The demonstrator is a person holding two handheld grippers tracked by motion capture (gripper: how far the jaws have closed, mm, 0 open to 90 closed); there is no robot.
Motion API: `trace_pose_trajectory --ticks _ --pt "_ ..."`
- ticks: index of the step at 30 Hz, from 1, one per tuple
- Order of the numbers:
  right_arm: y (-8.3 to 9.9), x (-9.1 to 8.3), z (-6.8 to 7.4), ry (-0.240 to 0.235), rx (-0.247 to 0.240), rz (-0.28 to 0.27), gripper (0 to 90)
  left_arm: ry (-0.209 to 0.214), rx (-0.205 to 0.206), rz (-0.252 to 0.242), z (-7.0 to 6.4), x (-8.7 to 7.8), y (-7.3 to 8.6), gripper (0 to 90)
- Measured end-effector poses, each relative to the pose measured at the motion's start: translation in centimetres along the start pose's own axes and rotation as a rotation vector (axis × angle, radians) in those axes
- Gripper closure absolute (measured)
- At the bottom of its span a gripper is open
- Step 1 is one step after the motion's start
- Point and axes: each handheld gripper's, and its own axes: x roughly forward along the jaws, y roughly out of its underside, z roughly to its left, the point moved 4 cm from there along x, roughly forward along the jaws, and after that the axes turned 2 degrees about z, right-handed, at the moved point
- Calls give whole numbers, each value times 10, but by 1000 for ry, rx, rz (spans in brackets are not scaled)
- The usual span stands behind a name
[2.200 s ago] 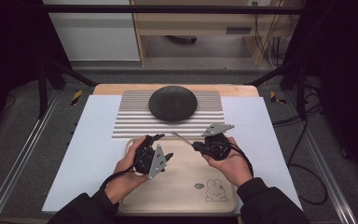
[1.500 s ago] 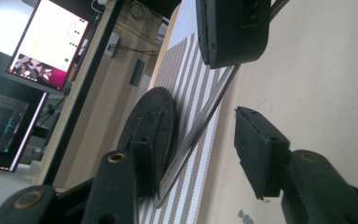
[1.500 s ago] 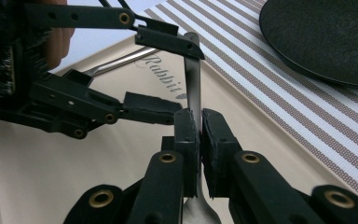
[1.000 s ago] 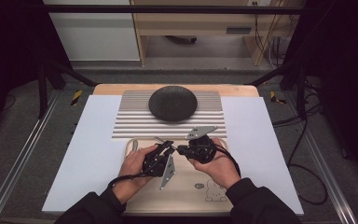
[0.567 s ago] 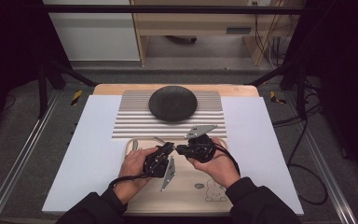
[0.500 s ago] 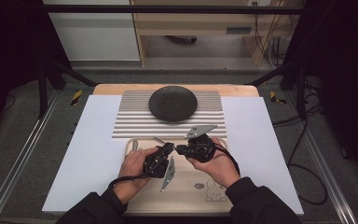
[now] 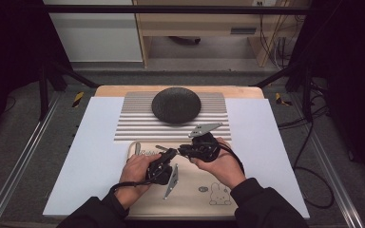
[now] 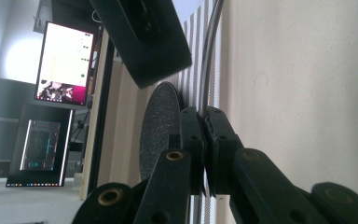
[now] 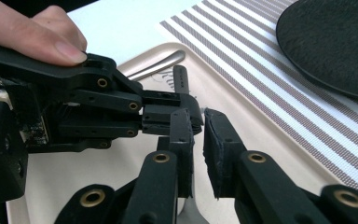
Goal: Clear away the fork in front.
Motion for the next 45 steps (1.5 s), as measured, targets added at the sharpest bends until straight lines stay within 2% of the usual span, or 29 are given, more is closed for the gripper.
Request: trace_pose_trajectory --ticks 3,5,6,10,13,15,16,18,20,22,29,34,40,45 --pt "-3 -4 -2 4 8 -21 783 0 -14 -5 0 0 2 873" --pt "-4 -8 -5 12 11 -39 772 0 -2 8 0 -1 3 872" --pt "-5 -9 -6 15 16 -44 765 -1 -13 -2 0 -1 3 872" --pt "-6 -17 -13 40 33 -72 739 -4 -3 7 1 -3 5 872" --pt "-5 -22 -17 43 43 -85 742 -3 -12 2 0 -4 7 872" --pt "-5 -25 -20 48 49 -93 739 -3 1 16 1 -5 8 873" --pt "-5 -27 -21 50 53 -99 737 -3 -15 3 0 -5 8 872" --pt "-4 -29 -24 58 57 -108 733 -5 3 19 1 -6 10 872" --pt "-3 -32 -28 68 65 -112 728 -7 -12 5 1 -7 10 872" --pt "-2 -35 -31 77 74 -119 720 -11 1 15 2 -8 11 873" --pt "5 -43 -39 120 87 -132 622 -14 2 26 4 -12 17 872" --pt "15 -48 -44 175 105 -147 542 -15 -2 34 6 -15 22 872" --pt "38 -58 -52 259 132 -201 469 -4 9 47 9 -20 29 872" --pt "62 -65 -53 331 114 -219 375 18 5 46 12 -20 33 872"
